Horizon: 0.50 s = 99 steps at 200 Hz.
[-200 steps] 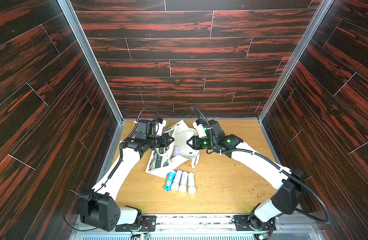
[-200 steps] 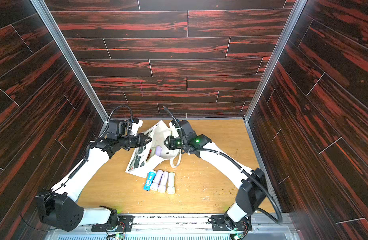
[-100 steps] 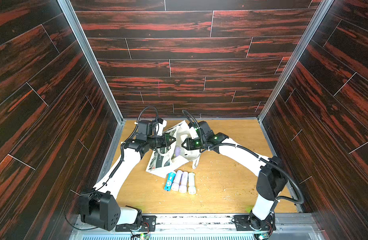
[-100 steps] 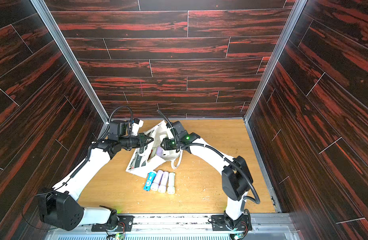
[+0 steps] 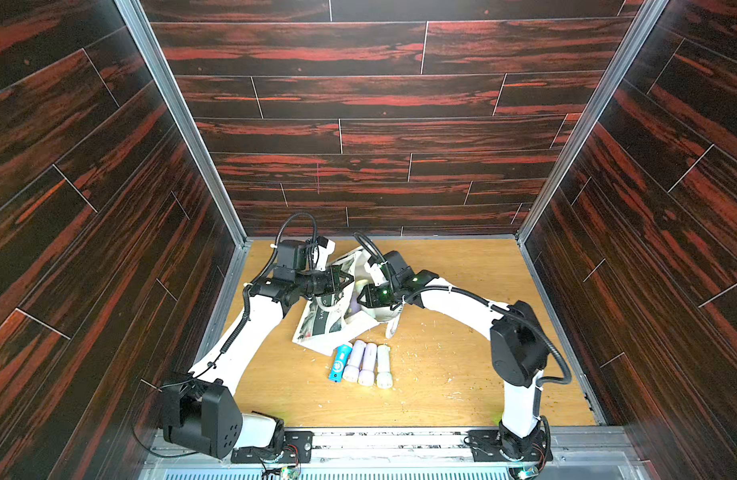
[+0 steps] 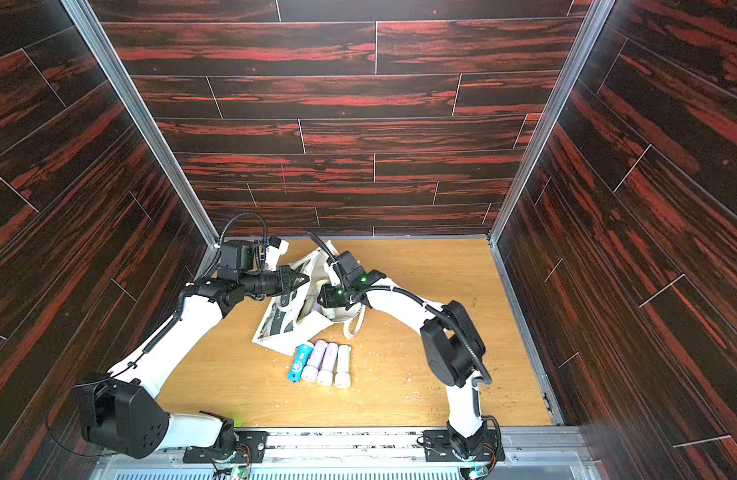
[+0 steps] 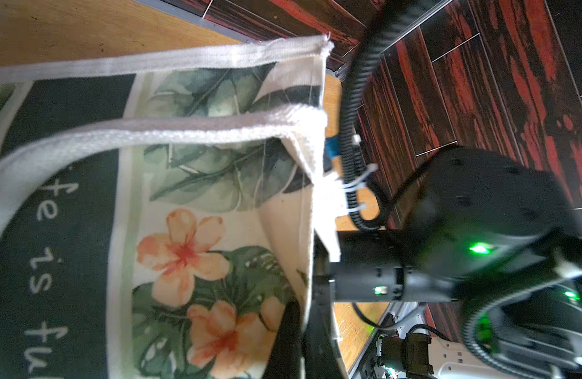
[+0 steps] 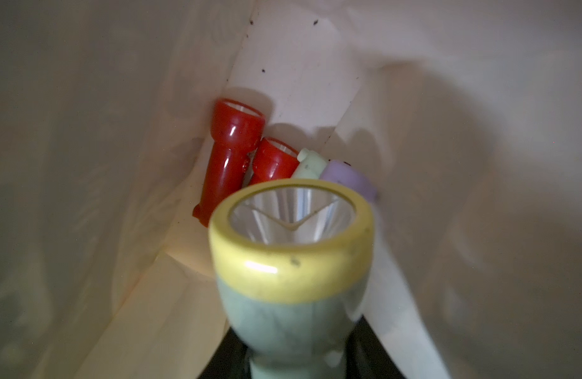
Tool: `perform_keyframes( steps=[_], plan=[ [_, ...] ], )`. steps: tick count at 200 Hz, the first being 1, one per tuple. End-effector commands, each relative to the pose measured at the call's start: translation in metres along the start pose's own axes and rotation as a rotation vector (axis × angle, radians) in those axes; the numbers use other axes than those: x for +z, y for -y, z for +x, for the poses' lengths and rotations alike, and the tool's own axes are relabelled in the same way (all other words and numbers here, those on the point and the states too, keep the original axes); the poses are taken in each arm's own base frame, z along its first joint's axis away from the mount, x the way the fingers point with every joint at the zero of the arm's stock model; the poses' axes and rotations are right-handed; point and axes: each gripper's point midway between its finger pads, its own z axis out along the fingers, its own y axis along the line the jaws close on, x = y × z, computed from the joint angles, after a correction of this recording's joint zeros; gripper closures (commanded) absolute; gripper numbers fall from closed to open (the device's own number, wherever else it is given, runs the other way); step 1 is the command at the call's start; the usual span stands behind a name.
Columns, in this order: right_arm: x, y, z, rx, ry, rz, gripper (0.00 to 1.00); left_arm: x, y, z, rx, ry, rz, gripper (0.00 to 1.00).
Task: Put the flashlights into the tote bags
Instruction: Place the flashlight in the canvas bag.
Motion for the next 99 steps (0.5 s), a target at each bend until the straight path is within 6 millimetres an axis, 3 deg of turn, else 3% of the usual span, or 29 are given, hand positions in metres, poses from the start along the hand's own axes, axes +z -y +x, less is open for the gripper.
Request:
perform_keyframes(
  steps=[1, 33, 52, 99],
  plan=[
    [0.013, -0.009, -0.004, 0.008, -0.011, -0.032, 1.00, -0.001, 0.013, -0.003, 0.035, 0.002, 0.047, 1.00],
    [0.025, -0.003, 0.001, 0.049, -0.036, -0.022, 1.00, -0.002, 0.014, -0.003, 0.039, 0.001, 0.046, 1.00],
    [0.033, 0.000, 0.006, 0.074, -0.058, -0.023, 0.91, -0.002, 0.014, -0.003, 0.038, 0.000, 0.049, 1.00],
    [0.043, 0.019, 0.021, 0.135, -0.083, 0.043, 0.84, -0.003, 0.013, -0.002, 0.039, -0.003, 0.039, 1.00]
  ],
)
